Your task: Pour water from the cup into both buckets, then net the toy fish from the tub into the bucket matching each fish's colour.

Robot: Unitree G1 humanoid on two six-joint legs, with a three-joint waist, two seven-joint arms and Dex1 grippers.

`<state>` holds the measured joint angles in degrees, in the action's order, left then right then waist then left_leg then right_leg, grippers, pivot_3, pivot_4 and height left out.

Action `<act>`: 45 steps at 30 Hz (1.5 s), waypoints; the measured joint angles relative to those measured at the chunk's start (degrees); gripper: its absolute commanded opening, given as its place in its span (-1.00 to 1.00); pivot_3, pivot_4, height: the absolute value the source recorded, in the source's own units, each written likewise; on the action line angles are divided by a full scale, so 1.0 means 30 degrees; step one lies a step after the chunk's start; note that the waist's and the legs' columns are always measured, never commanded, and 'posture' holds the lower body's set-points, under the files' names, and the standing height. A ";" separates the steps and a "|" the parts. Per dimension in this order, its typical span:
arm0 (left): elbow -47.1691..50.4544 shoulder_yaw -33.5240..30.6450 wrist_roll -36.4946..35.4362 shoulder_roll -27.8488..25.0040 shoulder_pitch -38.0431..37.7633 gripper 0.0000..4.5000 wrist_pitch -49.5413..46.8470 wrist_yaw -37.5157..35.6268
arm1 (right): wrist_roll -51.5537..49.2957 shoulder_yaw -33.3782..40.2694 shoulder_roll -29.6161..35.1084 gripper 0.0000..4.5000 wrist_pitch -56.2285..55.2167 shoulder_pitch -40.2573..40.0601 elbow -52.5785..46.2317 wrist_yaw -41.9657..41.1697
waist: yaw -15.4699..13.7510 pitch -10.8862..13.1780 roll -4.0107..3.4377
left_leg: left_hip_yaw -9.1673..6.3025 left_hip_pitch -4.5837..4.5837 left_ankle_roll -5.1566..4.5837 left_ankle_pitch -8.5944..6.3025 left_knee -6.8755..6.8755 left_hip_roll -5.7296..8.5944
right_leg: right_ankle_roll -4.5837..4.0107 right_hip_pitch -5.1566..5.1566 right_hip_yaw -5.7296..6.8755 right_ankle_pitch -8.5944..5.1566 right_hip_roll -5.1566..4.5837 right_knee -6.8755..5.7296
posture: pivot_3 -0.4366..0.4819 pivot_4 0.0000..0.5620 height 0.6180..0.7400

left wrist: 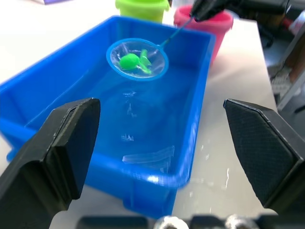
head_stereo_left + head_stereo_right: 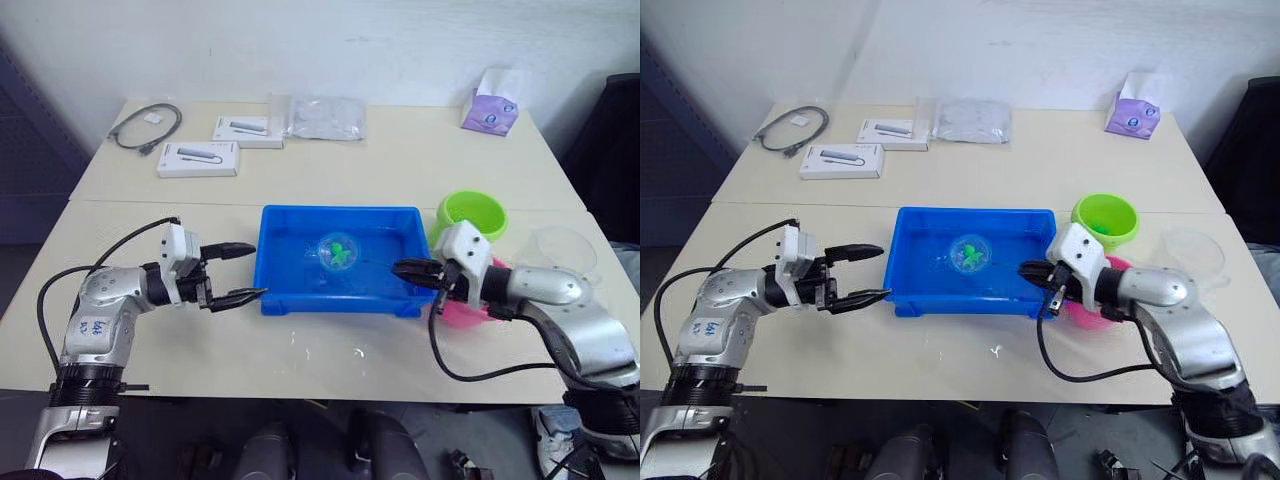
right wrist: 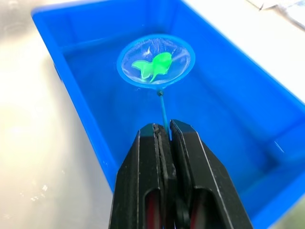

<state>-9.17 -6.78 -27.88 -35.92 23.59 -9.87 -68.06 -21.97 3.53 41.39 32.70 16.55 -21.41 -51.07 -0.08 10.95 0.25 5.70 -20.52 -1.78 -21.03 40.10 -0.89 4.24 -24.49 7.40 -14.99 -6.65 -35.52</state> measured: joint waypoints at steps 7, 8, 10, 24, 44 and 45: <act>0.0015 0.0211 -0.0435 0.0117 0.1678 0.98 -0.1136 -0.0041 | -0.2964 0.4602 0.0908 -1.00 0.1688 -0.1420 -0.0759 0.0242 | -0.0020 0.0000 0.0000 | 0.0005 0.0001 -0.0002 0.0000 0.0000 0.0012 | 0.0000 0.0002 -0.0003 0.0001 0.0029 -0.0002 | -0.05 -0.47 1.00; -0.0055 0.0312 -0.0429 0.0328 0.2046 0.98 -0.1219 -0.0027 | -0.3233 0.5214 0.1195 -1.00 0.1859 -0.1444 -0.0759 0.0272 | -0.0035 0.0000 -0.0001 | 0.0005 0.0001 -0.0002 0.0000 -0.0001 0.0013 | 0.0000 0.0003 -0.0003 0.0001 0.0032 -0.0002 | -0.05 -0.47 1.00; -0.0087 0.0424 -0.0449 0.0836 0.2726 0.98 -0.1472 0.0111 | -0.3527 0.6210 0.1842 -1.00 0.2051 -0.1491 -0.0721 0.0332 | -0.0083 0.0000 0.0000 | 0.0004 0.0002 -0.0002 0.0001 -0.0002 0.0013 | 0.0001 0.0006 -0.0004 0.0000 0.0031 0.0000 | -0.05 -0.47 1.00; -0.0083 0.1121 -0.0463 0.2864 0.4160 0.98 -0.2278 0.1037 | 0.1967 0.7427 0.4689 -1.00 -0.6097 -0.1679 0.7797 0.0744 | -0.0240 0.0001 0.0003 | 0.0063 0.0023 -0.0007 0.0006 -0.0007 0.0022 | 0.0007 0.0002 -0.0011 0.0003 0.0060 -0.0005 | -0.05 -0.47 1.00; 0.0706 0.1898 0.0433 0.3218 0.3989 0.98 -0.1520 0.1960 | 1.6951 0.1791 0.8171 -1.00 -2.4520 -0.0761 1.6321 1.1513 | 0.0055 0.0007 -0.0008 | 0.0093 0.0043 0.0034 0.0027 -0.0011 -0.0004 | 0.0006 -0.0001 -0.0110 0.0002 0.0041 0.0001 | -0.05 -0.47 1.00; 0.0762 0.1902 0.0456 0.3195 0.3925 0.98 -0.1473 0.1964 | 1.7718 0.1694 0.8210 -1.00 -2.4714 -0.0757 1.6585 1.2542 | 0.0053 0.0008 -0.0011 | 0.0101 0.0043 0.0035 0.0028 -0.0011 -0.0004 | 0.0006 -0.0004 -0.0117 0.0001 0.0041 0.0001 | -0.05 -0.47 1.00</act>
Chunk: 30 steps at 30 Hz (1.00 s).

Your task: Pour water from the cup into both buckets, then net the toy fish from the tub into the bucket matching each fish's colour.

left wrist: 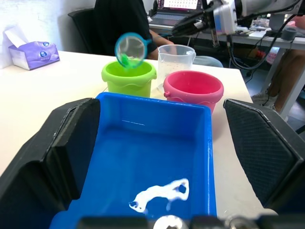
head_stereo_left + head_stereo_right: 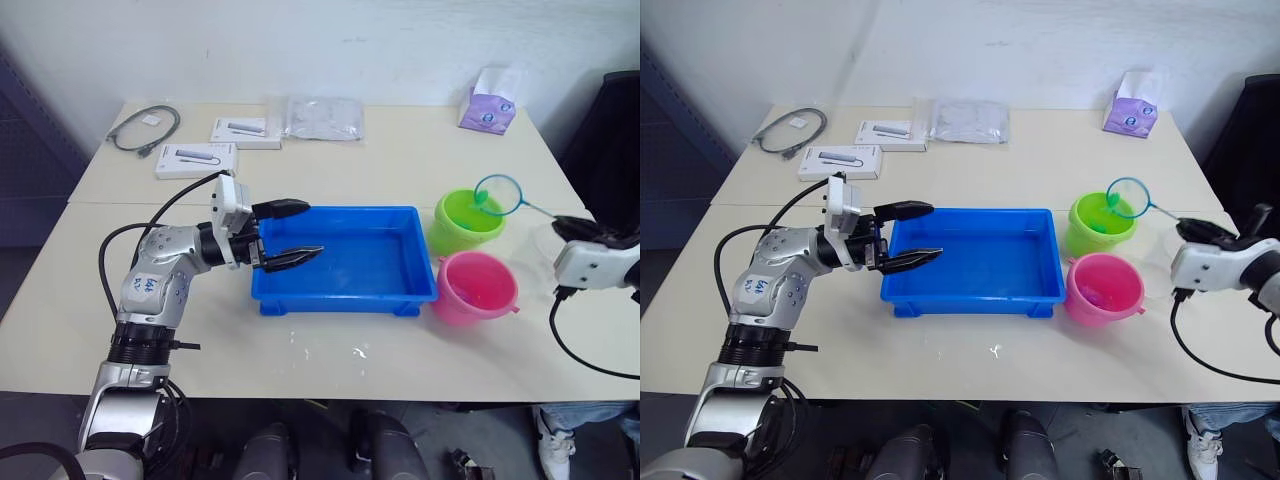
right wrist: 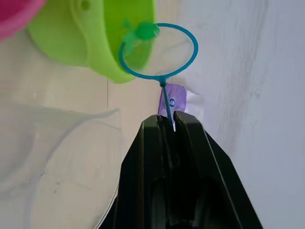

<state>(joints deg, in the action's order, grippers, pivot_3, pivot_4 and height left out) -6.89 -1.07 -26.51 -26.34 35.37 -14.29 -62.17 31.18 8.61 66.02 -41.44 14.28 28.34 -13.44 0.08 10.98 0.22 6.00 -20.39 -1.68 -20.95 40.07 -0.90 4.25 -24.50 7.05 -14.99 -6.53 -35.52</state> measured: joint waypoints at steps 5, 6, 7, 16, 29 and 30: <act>0.0330 -0.0046 -0.0008 -0.0593 -0.0443 0.98 0.0015 -0.0195 | 0.0725 -0.0328 0.0737 -1.00 -0.0854 0.0052 0.0551 0.2676 | 0.0025 0.0005 -0.0008 | 0.0001 0.0005 0.0014 0.0005 -0.0003 -0.0020 | -0.0002 -0.0002 -0.0036 -0.0001 0.0013 0.0036 | -0.05 -0.47 1.00; 0.0389 -0.0109 -0.0030 -0.0719 -0.0560 0.98 0.0040 -0.0275 | -0.0784 -0.0262 0.0446 -1.00 -0.0995 0.0138 0.0457 0.2134 | 0.0026 0.0005 -0.0008 | -0.0001 0.0009 0.0016 0.0006 -0.0004 -0.0023 | -0.0002 0.0001 -0.0040 -0.0001 0.0023 0.0066 | -0.05 -0.47 1.00; 0.0426 -0.0214 -0.0093 -0.0829 -0.0660 0.98 0.0066 -0.0371 | -0.2671 -0.0178 0.0077 -1.00 -0.0994 0.0157 0.0241 0.1150 | 0.0062 0.0005 -0.0008 | 0.0004 0.0016 0.0021 0.0007 -0.0005 -0.0031 | -0.0002 0.0004 -0.0049 -0.0001 0.0030 0.0067 | -0.05 -0.47 1.00; 0.1343 -0.2960 -0.2701 -0.3931 -0.2113 0.98 -0.1372 -0.2826 | -2.2085 -0.0503 -0.1629 -1.00 1.0961 -0.2887 -1.1988 -1.0598 | -0.0130 0.0017 -0.0021 | -0.0064 0.0014 0.0012 -0.0013 0.0018 -0.0072 | -0.0027 0.0028 0.0003 0.0000 0.0001 0.0007 | -0.05 -0.47 1.00; 0.4180 -0.3202 -0.1590 -0.8791 -1.0424 0.98 0.0641 -0.7501 | -2.1429 -0.6569 -0.5087 -1.00 1.7985 -0.3028 -1.7184 -1.3802 | -0.0334 0.0019 -0.0022 | -0.0064 -0.0015 -0.0012 -0.0071 -0.0007 -0.0053 | -0.0038 -0.0001 0.0062 -0.0006 -0.0044 0.0143 | -0.05 -0.47 1.00; 0.4399 -0.3206 -0.1590 -0.8789 -1.0621 0.98 0.0652 -0.7468 | -2.1043 -0.6898 -0.5221 -1.00 1.7941 -0.3127 -1.7039 -1.3911 | -0.0397 0.0019 -0.0022 | -0.0065 -0.0016 -0.0016 -0.0073 -0.0006 -0.0054 | -0.0038 0.0000 0.0063 -0.0006 -0.0046 0.0147 | -0.05 -0.47 1.00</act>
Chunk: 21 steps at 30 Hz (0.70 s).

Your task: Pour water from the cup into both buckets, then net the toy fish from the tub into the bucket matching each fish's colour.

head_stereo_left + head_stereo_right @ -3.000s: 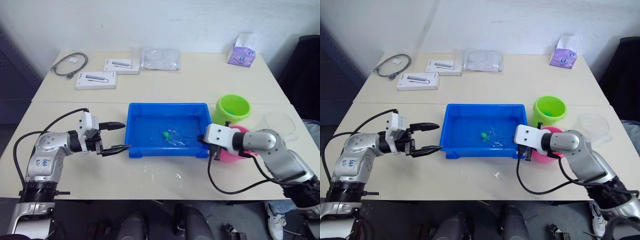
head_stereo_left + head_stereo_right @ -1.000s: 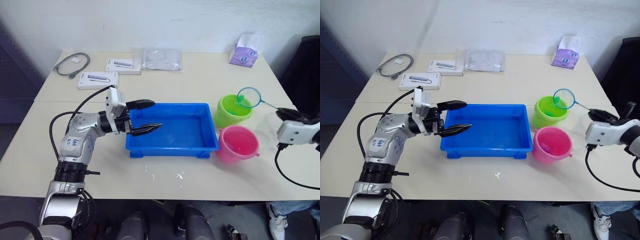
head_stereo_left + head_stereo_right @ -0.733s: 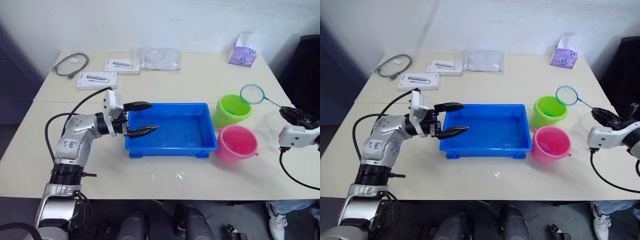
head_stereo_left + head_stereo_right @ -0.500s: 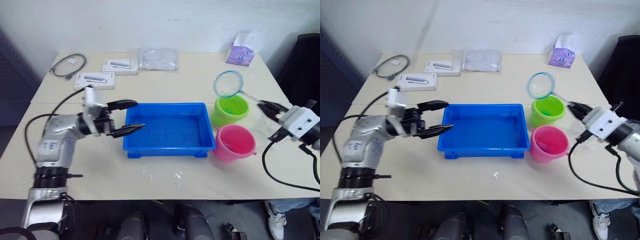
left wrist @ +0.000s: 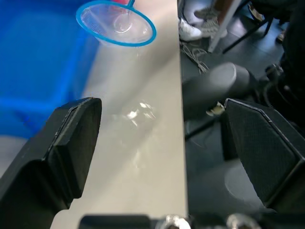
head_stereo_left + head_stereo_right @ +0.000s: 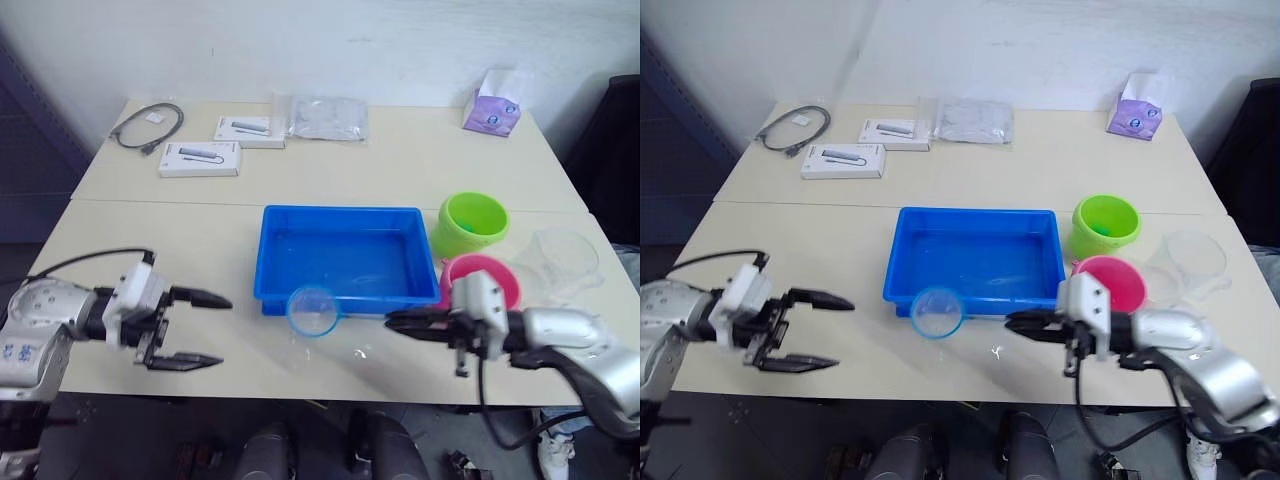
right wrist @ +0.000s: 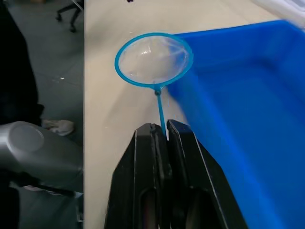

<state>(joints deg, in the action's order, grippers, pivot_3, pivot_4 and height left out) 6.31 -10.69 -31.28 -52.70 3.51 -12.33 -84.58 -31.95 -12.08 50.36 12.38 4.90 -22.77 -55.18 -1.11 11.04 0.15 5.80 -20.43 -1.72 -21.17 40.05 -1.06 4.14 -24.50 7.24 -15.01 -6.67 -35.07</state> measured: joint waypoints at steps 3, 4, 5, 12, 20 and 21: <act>0.0908 -0.0429 -0.0005 -0.0001 -0.1073 0.98 -0.0079 0.0448 | 0.2165 -0.1309 -0.1159 -1.00 -0.1076 -0.0331 0.1287 -0.0557 | -0.0029 -0.0009 0.0014 | 0.0003 0.0001 0.0001 -0.0012 -0.0001 0.0000 | 0.0000 0.0003 0.0001 0.0000 0.0000 0.0005 | -0.05 -0.47 1.00; 0.1184 -0.0556 -0.0008 -0.0001 -0.1469 0.98 -0.0200 0.0607 | 0.2794 -0.1740 -0.1762 -1.00 -0.1492 -0.0402 0.1970 -0.0687 | 0.0002 -0.0007 0.0010 | 0.0014 0.0004 0.0001 -0.0013 -0.0001 0.0000 | 0.0000 0.0000 -0.0004 0.0000 0.0002 0.0000 | -0.05 -0.47 1.00; 0.1394 -0.0562 -0.0008 -0.0001 -0.1629 0.98 -0.0288 0.0686 | 0.3103 -0.1930 -0.2057 -1.00 -0.1707 -0.0439 0.2333 -0.0761 | 0.0013 -0.0005 0.0008 | 0.0016 0.0004 0.0001 -0.0013 0.0000 0.0000 | 0.0000 -0.0001 -0.0004 0.0000 0.0004 -0.0001 | -0.05 -0.47 1.00; 0.1669 -0.0609 0.0089 -0.0016 -0.2288 0.98 -0.0078 0.1212 | 0.5507 -0.2566 -0.4094 -1.00 -0.4159 0.0452 0.6204 -0.1517 | 0.0213 -0.0002 0.0001 | 0.0018 0.0014 0.0009 -0.0016 -0.0002 -0.0011 | -0.0012 0.0000 -0.0002 -0.0007 0.0018 -0.0022 | -0.05 -0.47 1.00; 0.1662 -0.0586 0.0419 0.0023 -0.2747 1.00 0.0508 0.1506 | 0.5106 -0.1827 -0.4824 0.58 -0.3898 0.0686 0.6800 -0.2215 | 0.0421 0.0002 -0.0007 | 0.0018 0.0015 0.0013 -0.0018 -0.0003 -0.0014 | -0.0012 -0.0002 -0.0004 -0.0007 0.0016 -0.0024 | -0.05 -0.47 1.00; 0.1660 -0.0578 0.0420 -0.0013 -0.2806 1.00 0.0430 0.1505 | 0.4932 -0.1489 -0.4654 0.80 -0.3687 0.0523 0.6353 -0.2213 | 0.0415 0.0004 -0.0010 | 0.0017 0.0014 0.0018 -0.0021 -0.0003 -0.0016 | -0.0014 -0.0004 -0.0004 -0.0008 0.0016 -0.0028 | -0.05 -0.47 1.00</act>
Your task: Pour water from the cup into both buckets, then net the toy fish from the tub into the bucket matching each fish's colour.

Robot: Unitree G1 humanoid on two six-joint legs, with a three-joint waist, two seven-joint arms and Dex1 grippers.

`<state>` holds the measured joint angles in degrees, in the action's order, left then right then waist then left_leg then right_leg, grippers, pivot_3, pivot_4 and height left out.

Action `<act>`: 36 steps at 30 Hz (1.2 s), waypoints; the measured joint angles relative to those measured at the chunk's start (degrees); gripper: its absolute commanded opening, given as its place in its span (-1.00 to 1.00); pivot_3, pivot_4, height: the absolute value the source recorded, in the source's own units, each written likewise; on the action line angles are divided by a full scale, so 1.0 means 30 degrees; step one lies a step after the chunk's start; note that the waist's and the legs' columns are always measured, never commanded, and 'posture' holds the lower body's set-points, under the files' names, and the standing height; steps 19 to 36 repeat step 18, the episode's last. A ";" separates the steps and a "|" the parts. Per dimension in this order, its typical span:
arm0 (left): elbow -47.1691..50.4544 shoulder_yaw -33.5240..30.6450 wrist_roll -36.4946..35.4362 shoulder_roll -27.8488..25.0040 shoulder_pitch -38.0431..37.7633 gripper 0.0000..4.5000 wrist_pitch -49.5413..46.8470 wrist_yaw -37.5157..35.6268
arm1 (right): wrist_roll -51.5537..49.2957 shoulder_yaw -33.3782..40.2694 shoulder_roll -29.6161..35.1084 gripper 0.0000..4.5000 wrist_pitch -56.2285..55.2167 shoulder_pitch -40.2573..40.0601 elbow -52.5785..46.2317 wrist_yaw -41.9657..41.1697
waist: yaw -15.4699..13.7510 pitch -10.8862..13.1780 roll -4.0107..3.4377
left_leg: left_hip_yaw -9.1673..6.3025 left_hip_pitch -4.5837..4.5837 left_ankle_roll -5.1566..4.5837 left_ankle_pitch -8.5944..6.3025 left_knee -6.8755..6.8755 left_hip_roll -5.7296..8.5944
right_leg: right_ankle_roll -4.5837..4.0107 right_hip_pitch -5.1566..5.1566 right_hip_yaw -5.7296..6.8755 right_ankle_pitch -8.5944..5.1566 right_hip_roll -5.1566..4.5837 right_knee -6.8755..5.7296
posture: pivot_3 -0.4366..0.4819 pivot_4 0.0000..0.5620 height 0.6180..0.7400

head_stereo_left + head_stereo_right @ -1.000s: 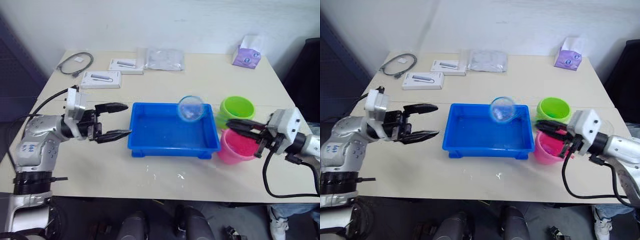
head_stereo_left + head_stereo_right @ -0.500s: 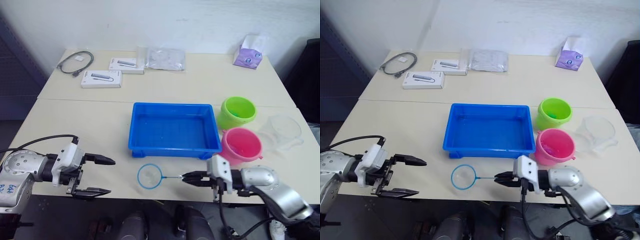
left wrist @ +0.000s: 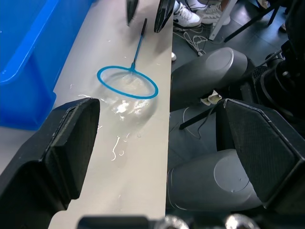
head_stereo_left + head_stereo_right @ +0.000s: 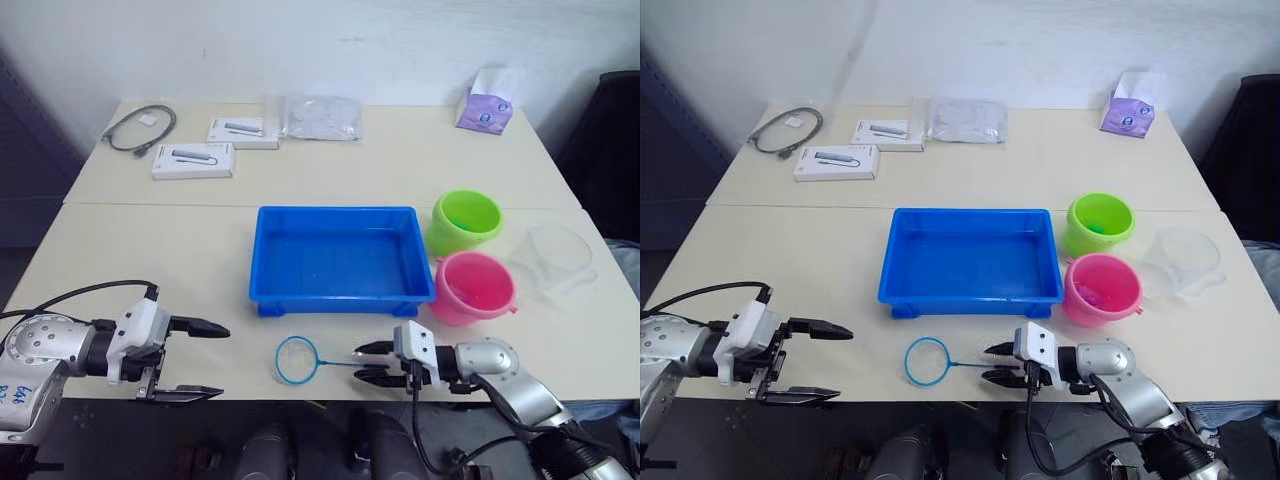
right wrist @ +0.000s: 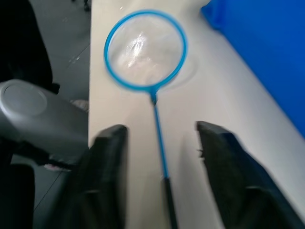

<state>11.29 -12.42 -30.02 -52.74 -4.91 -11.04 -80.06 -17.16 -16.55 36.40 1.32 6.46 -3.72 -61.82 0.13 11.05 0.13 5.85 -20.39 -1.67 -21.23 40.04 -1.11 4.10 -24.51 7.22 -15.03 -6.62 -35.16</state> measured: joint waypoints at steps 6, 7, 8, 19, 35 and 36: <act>-0.0490 -0.0684 0.0396 -0.0216 -0.0600 1.00 0.0279 0.0349 | -0.2088 0.3403 0.2333 0.99 0.0474 -0.3343 -0.4669 -0.0480 | -0.0162 0.0016 -0.0029 | -0.0021 -0.0006 0.0011 -0.0017 -0.0014 -0.0005 | -0.0006 0.0004 0.0014 -0.0004 -0.0002 0.0027 | -0.05 -0.47 1.00; -0.0886 -0.1047 0.0523 -0.0215 -0.0777 1.00 0.0598 0.0516 | -0.2892 0.4620 0.2909 0.99 0.0465 -0.4484 -0.5859 -0.0721 | -0.0202 0.0017 -0.0029 | -0.0018 -0.0005 0.0009 -0.0020 -0.0019 -0.0006 | -0.0006 0.0006 0.0015 -0.0004 -0.0002 0.0032 | -0.05 -0.47 1.00; -0.1193 -0.1384 0.0664 -0.0217 -0.0949 1.00 0.0714 0.0609 | -0.3396 0.5324 0.3333 0.99 0.0463 -0.5132 -0.6521 -0.0972 | -0.0240 0.0013 -0.0022 | -0.0019 0.0006 0.0006 -0.0022 -0.0017 -0.0010 | -0.0006 0.0021 0.0017 -0.0004 0.0003 0.0034 | -0.05 -0.47 1.00; -0.6370 -0.2976 0.3631 0.0753 -0.1785 1.00 0.5226 0.3631 | -0.4326 1.5854 0.4777 0.99 -0.4818 -0.9852 -0.3067 -0.5163 | -0.0324 -0.0018 0.0033 | 0.0064 0.0055 -0.0082 -0.0131 -0.0013 -0.0020 | -0.0001 0.0032 -0.0050 -0.0001 0.0006 0.0033 | -0.05 -0.47 1.00; -0.6370 -0.2976 0.3631 0.0753 -0.1785 1.00 0.5226 0.3631 | -0.4326 1.5854 0.4777 0.99 -0.4818 -0.9852 -0.3067 -0.5163 | -0.0324 -0.0018 0.0033 | 0.0064 0.0055 -0.0082 -0.0131 -0.0013 -0.0020 | -0.0001 0.0032 -0.0050 -0.0001 0.0006 0.0033 | -0.05 -0.47 1.00; -0.6370 -0.2976 0.3631 0.0753 -0.1785 1.00 0.5226 0.3631 | -0.4326 1.5854 0.4777 0.99 -0.4818 -0.9852 -0.3067 -0.5163 | -0.0324 -0.0018 0.0033 | 0.0064 0.0055 -0.0082 -0.0131 -0.0013 -0.0020 | -0.0001 0.0032 -0.0050 -0.0001 0.0006 0.0033 | -0.05 -0.47 1.00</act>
